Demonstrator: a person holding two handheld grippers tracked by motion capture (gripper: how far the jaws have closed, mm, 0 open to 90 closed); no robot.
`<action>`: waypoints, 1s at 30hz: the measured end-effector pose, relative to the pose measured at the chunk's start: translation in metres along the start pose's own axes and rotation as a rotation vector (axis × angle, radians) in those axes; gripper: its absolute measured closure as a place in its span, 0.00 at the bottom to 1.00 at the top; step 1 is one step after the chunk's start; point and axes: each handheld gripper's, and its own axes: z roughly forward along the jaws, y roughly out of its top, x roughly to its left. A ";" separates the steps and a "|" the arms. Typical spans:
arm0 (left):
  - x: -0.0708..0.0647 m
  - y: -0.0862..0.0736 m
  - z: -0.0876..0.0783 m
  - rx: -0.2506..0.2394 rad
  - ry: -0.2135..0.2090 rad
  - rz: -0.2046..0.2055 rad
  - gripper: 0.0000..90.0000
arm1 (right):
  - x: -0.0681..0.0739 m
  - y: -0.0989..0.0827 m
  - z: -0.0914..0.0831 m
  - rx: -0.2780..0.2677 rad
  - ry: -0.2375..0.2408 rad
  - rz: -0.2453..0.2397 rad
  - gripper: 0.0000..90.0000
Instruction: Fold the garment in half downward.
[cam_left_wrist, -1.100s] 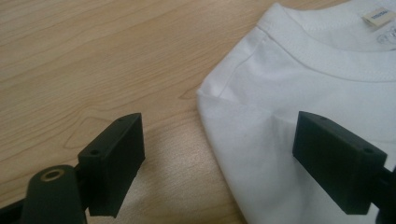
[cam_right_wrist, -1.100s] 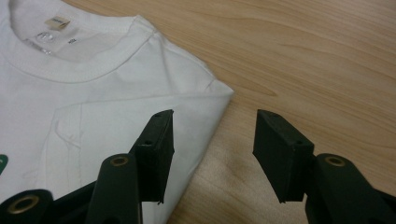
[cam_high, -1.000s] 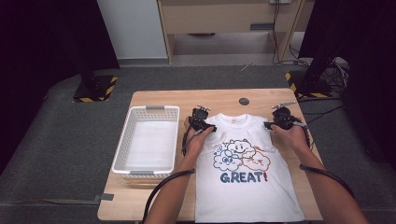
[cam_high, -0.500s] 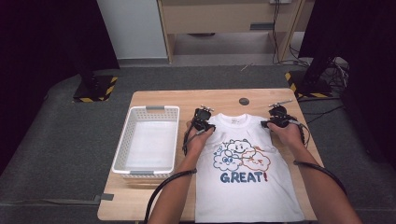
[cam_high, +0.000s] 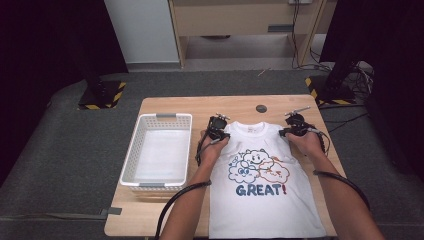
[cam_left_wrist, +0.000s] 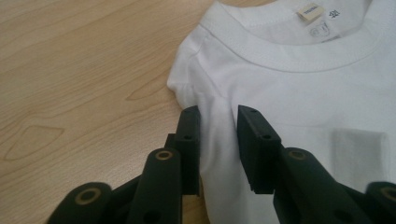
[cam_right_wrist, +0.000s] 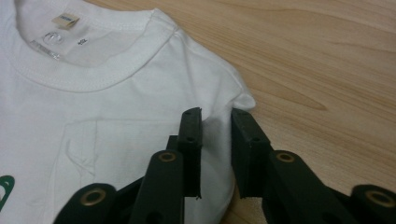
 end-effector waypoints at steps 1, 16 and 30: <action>0.000 0.000 0.000 0.000 0.000 0.000 0.81 | 0.000 0.000 0.000 0.000 0.000 0.000 0.86; -0.005 -0.006 -0.003 -0.071 0.048 -0.029 0.93 | 0.013 -0.005 -0.017 -0.062 -0.043 -0.040 0.95; -0.019 -0.008 -0.042 -0.168 0.064 -0.018 0.93 | 0.033 -0.001 -0.049 -0.100 -0.068 -0.080 0.95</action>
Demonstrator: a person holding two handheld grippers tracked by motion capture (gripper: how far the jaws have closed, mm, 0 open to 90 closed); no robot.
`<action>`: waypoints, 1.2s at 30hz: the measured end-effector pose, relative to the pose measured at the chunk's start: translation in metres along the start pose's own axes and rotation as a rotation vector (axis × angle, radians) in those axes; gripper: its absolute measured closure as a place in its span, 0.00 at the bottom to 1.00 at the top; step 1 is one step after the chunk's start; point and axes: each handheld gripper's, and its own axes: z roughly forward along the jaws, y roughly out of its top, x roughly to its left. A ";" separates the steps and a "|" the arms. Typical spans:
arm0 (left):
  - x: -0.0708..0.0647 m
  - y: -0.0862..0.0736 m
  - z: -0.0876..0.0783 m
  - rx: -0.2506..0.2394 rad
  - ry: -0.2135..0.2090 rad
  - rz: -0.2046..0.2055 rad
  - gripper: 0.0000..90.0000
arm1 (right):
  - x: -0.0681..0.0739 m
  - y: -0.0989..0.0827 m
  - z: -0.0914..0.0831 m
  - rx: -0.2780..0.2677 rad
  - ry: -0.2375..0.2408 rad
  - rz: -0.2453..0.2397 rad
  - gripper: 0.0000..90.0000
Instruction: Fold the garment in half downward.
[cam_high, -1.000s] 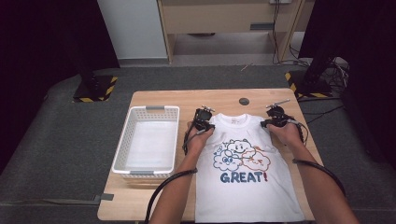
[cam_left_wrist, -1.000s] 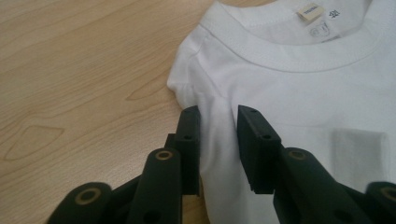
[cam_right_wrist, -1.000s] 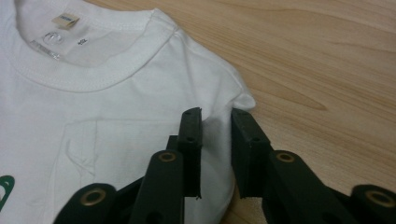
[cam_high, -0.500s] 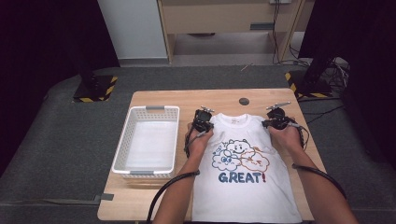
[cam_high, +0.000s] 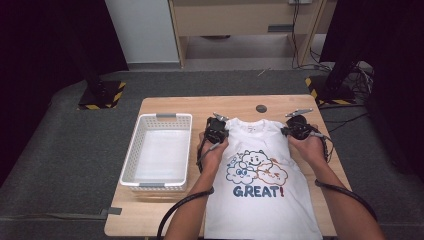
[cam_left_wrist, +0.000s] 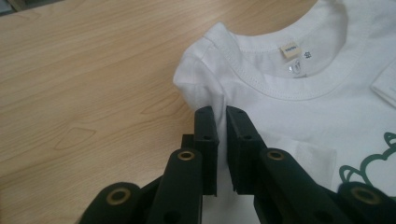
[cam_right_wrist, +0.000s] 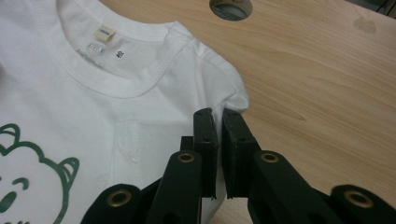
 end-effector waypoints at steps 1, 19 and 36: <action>-0.001 0.000 -0.003 -0.004 0.002 0.000 0.93 | 0.002 0.000 -0.002 -0.001 0.000 -0.006 0.95; -0.012 0.009 -0.035 -0.059 0.034 0.025 0.93 | 0.013 0.017 -0.045 -0.056 -0.039 -0.044 0.95; -0.014 0.031 -0.045 -0.109 0.045 0.032 0.93 | 0.004 0.034 -0.062 -0.080 -0.065 -0.056 0.95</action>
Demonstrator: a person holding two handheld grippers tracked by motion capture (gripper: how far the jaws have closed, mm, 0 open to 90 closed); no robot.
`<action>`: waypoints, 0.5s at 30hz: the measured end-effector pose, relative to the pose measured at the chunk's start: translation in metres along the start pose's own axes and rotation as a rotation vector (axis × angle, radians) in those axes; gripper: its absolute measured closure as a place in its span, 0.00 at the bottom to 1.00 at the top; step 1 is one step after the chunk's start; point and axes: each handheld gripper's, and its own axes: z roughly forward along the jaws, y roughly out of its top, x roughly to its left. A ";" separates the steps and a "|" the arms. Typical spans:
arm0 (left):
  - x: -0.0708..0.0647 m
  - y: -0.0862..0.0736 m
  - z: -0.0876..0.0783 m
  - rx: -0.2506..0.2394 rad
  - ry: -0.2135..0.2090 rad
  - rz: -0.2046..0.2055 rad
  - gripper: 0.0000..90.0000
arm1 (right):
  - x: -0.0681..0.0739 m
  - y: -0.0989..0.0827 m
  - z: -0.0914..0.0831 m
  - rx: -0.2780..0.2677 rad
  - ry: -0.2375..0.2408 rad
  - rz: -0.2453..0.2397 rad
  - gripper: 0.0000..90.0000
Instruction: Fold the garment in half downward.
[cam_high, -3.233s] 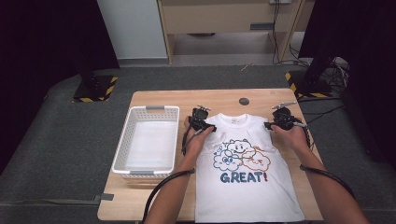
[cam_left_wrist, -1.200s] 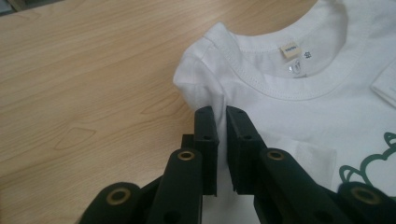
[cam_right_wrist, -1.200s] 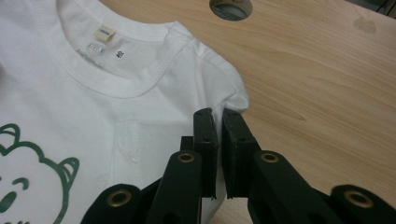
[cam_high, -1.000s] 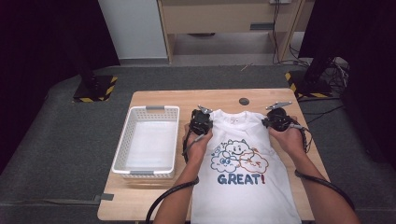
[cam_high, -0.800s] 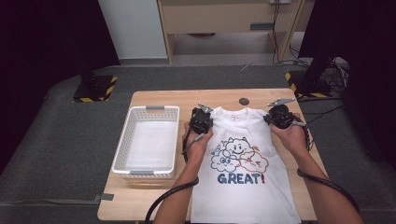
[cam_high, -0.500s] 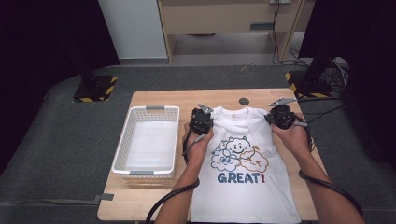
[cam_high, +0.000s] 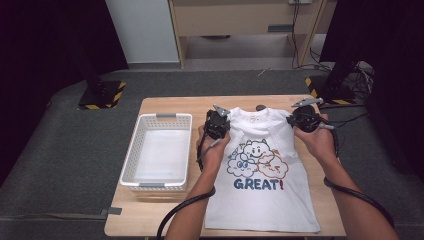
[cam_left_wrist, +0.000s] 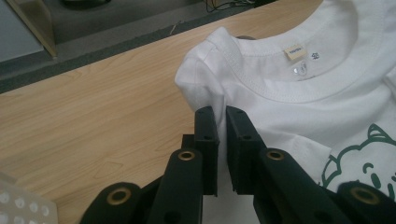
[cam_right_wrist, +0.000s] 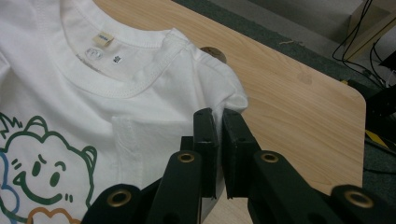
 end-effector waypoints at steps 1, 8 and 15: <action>0.000 0.001 -0.001 -0.001 -0.001 0.001 0.93 | -0.001 0.000 0.000 0.000 -0.002 0.002 0.95; 0.001 0.015 -0.007 -0.025 0.001 0.010 0.93 | -0.009 0.007 -0.006 -0.007 -0.017 0.015 0.95; 0.006 0.015 -0.011 -0.030 0.009 0.019 0.93 | -0.008 0.013 -0.009 -0.015 -0.021 0.003 0.95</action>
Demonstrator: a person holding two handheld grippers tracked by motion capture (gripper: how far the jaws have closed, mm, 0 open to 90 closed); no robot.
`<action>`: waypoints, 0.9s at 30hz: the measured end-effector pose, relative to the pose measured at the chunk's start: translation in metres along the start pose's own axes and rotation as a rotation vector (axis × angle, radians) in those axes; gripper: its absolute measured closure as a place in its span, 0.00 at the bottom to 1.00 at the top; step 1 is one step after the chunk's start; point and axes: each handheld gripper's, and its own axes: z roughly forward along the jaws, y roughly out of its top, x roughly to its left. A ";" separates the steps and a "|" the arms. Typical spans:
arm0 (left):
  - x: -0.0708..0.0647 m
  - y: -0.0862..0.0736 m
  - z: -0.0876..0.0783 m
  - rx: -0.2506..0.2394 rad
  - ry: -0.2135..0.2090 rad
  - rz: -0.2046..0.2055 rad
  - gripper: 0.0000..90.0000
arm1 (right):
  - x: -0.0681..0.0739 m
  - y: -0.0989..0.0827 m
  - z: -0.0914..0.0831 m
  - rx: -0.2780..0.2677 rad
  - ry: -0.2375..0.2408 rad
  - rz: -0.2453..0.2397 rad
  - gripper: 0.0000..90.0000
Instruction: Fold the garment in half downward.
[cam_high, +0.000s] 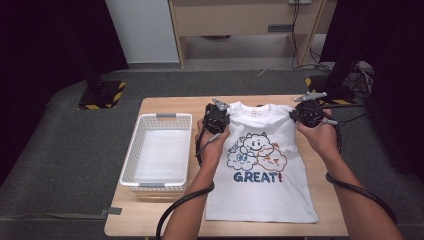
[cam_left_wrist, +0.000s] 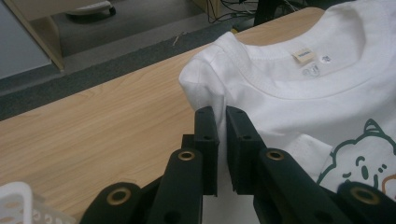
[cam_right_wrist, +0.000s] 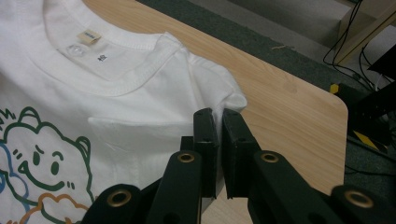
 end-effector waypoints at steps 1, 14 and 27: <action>0.001 -0.001 0.000 0.002 0.002 0.000 0.93 | 0.000 -0.001 0.001 0.005 0.000 -0.001 0.95; 0.001 0.003 -0.003 -0.007 0.007 0.004 0.94 | 0.003 0.007 0.001 0.001 -0.012 -0.011 0.95; -0.008 -0.008 -0.006 0.007 0.002 0.024 0.94 | 0.007 -0.009 -0.003 0.009 -0.005 0.003 0.95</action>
